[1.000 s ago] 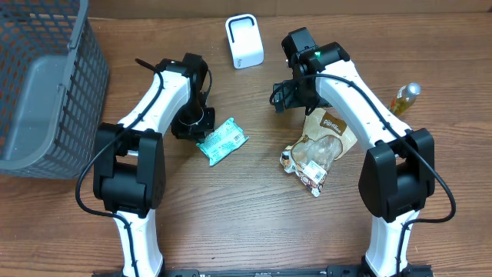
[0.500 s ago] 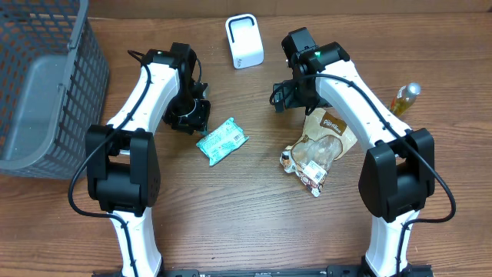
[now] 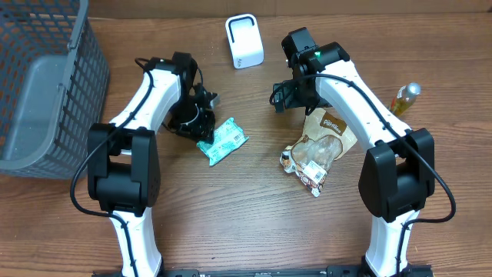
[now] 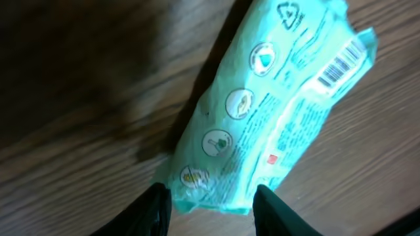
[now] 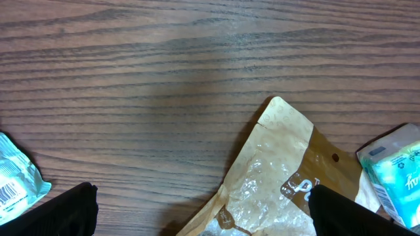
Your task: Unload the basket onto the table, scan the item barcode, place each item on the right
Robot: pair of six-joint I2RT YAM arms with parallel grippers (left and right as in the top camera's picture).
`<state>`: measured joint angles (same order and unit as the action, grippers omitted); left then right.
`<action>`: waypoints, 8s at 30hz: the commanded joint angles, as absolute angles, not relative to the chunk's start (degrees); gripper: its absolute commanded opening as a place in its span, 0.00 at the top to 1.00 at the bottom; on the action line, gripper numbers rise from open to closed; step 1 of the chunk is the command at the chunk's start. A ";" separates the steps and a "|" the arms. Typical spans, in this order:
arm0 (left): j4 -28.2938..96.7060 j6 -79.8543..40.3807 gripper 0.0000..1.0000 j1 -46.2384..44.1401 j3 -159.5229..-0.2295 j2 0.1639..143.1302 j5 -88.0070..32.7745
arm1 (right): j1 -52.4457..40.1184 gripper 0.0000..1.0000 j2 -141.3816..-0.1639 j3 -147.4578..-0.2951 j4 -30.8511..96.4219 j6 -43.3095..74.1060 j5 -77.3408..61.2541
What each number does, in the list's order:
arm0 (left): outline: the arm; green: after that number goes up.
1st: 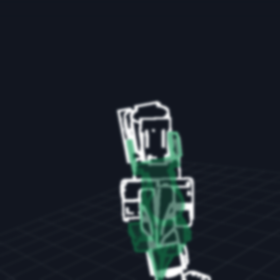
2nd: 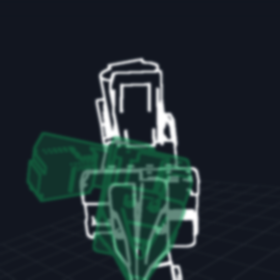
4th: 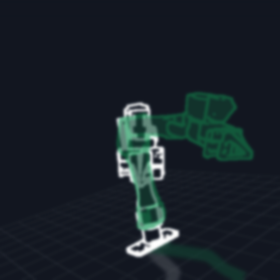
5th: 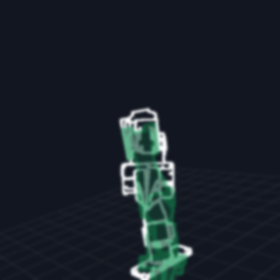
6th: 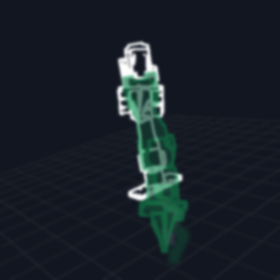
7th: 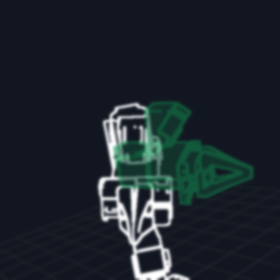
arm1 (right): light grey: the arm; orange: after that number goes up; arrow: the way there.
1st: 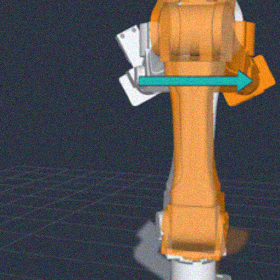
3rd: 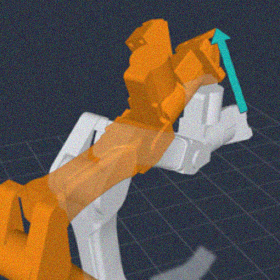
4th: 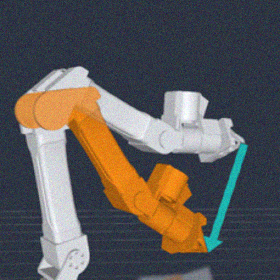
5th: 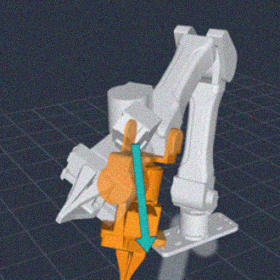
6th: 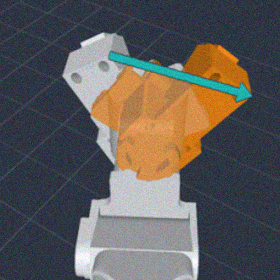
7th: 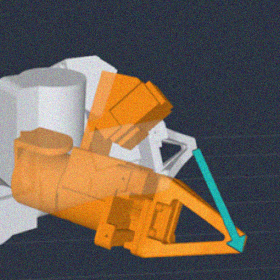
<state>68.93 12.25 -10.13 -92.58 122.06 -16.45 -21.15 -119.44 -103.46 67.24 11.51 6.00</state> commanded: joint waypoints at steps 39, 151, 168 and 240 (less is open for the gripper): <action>60.20 8.78 0.96 -10.13 -82.63 122.87 -22.57 | -21.15 0.00 -119.28 -104.29 67.09 11.49 6.42; 10.48 38.59 0.96 -27.14 -112.90 138.47 52.51 | -21.15 0.00 -119.28 -104.31 67.09 11.49 6.42; 3.25 32.36 0.96 -26.00 -113.25 133.75 51.22 | -21.15 0.00 -119.28 -104.29 67.09 11.49 6.42; 82.19 -16.75 0.01 -16.14 -125.99 133.60 -1.63 | -21.15 0.00 -119.28 -104.29 67.09 11.49 6.42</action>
